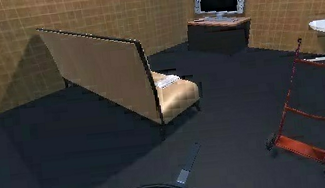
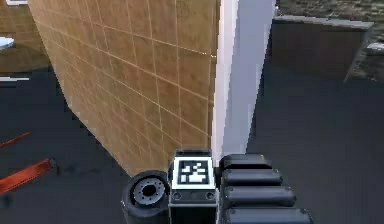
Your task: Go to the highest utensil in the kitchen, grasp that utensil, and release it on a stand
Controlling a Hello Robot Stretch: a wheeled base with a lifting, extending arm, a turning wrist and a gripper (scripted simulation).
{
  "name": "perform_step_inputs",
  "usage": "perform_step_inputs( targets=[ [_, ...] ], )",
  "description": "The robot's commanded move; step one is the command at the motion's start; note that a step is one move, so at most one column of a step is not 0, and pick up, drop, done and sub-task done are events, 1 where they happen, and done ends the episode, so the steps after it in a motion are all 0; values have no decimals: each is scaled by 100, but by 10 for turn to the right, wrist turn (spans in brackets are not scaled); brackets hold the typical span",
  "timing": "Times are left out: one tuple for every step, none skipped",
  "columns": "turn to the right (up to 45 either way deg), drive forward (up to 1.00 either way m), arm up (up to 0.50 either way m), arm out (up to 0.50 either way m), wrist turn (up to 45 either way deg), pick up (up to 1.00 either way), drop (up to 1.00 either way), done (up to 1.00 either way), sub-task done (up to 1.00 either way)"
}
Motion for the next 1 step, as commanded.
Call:
perform_step_inputs(
  targets=[
    [150, 0, 0, 0, 0, 0, 0, 0, 0]
  ],
)
